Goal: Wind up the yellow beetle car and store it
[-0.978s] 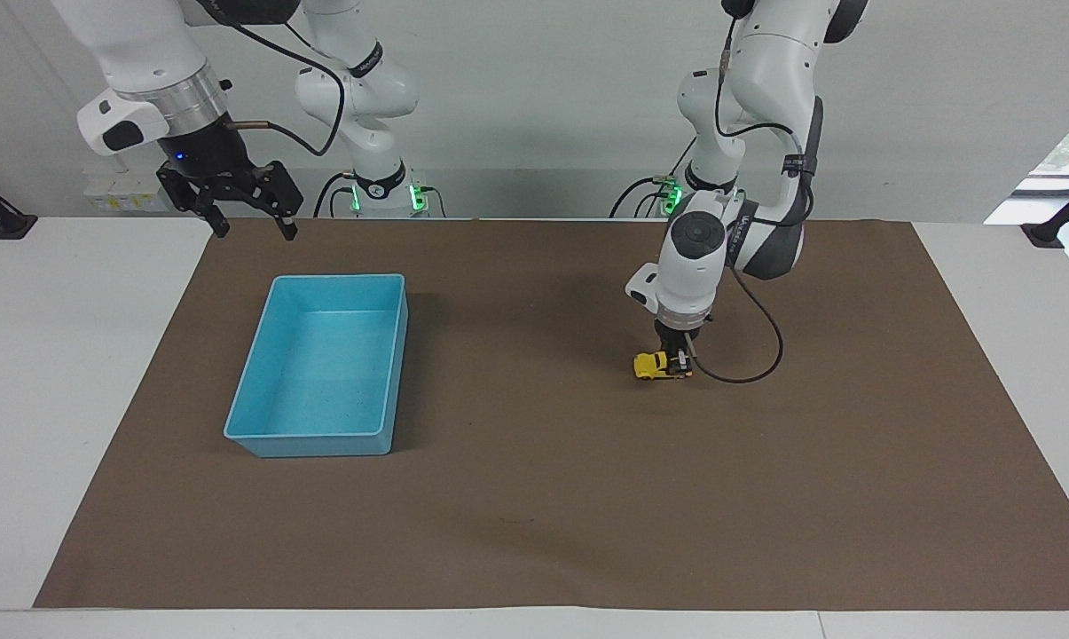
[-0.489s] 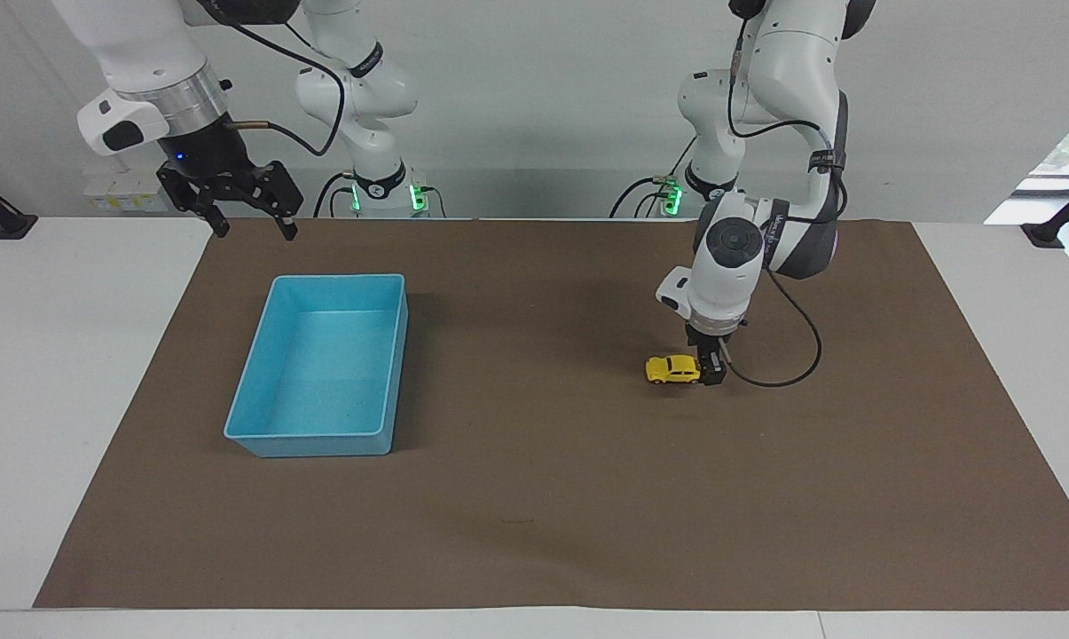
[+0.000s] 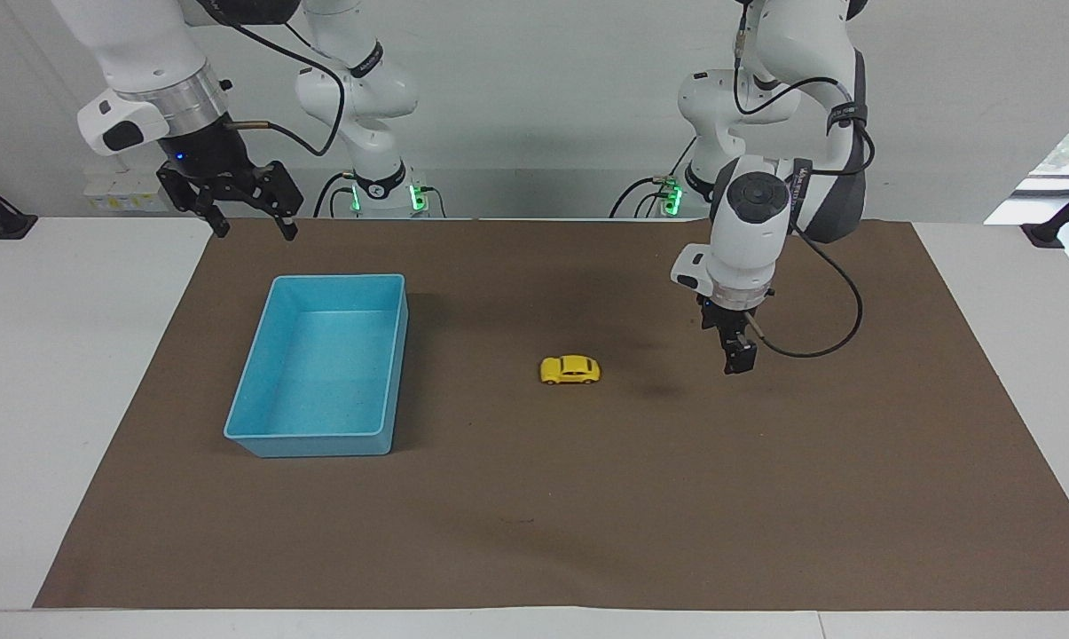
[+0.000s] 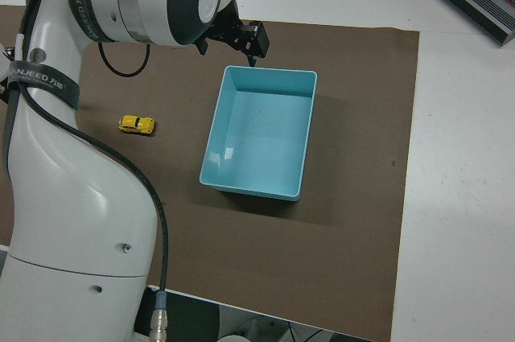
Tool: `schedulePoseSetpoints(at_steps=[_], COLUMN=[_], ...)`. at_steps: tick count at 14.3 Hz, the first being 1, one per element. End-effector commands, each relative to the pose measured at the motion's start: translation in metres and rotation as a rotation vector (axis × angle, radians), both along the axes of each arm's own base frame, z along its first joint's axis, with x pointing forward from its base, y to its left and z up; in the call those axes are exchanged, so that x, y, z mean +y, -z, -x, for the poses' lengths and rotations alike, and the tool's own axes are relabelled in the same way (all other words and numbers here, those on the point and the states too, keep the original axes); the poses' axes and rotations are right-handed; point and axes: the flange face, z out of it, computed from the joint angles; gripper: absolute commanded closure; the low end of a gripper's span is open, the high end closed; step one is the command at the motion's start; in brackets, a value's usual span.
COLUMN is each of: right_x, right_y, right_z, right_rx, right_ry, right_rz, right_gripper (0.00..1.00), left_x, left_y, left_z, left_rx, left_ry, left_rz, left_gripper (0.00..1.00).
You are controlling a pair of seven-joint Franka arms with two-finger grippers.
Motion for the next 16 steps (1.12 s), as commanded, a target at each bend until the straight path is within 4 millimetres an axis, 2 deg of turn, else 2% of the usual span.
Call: schedulePoseSetpoints(at_steps=[1, 4, 6, 9, 10, 14, 16], right_x=[0.000, 0.000, -0.001, -0.001, 0.000, 0.000, -0.001], right_y=[-0.004, -0.004, -0.004, -0.004, -0.004, -0.004, -0.004], right_z=[0.004, 0.004, 0.004, 0.004, 0.004, 0.004, 0.004], right_rx=[0.008, 0.008, 0.008, 0.008, 0.008, 0.008, 0.008], right_ry=[0.015, 0.014, 0.018, 0.016, 0.016, 0.016, 0.018], right_rz=[-0.013, -0.013, -0.013, -0.013, -0.013, -0.013, -0.013], right_gripper=[0.00, 0.00, 0.00, 0.00, 0.00, 0.00, 0.00], left_x=[0.009, 0.033, 0.046, 0.069, 0.082, 0.104, 0.106], left_y=[-0.026, -0.055, -0.067, -0.094, -0.104, -0.148, -0.167], left_z=[-0.009, -0.016, -0.016, -0.021, -0.024, -0.023, -0.014], left_rx=[-0.057, -0.128, -0.160, -0.136, -0.122, -0.095, -0.108], left_ry=[-0.178, -0.411, -0.560, -0.768, -0.861, -1.068, -1.153], left_rz=[0.007, 0.037, 0.057, 0.152, 0.170, 0.223, 0.228], left_gripper=[0.00, 0.00, 0.00, 0.00, 0.00, 0.00, 0.00])
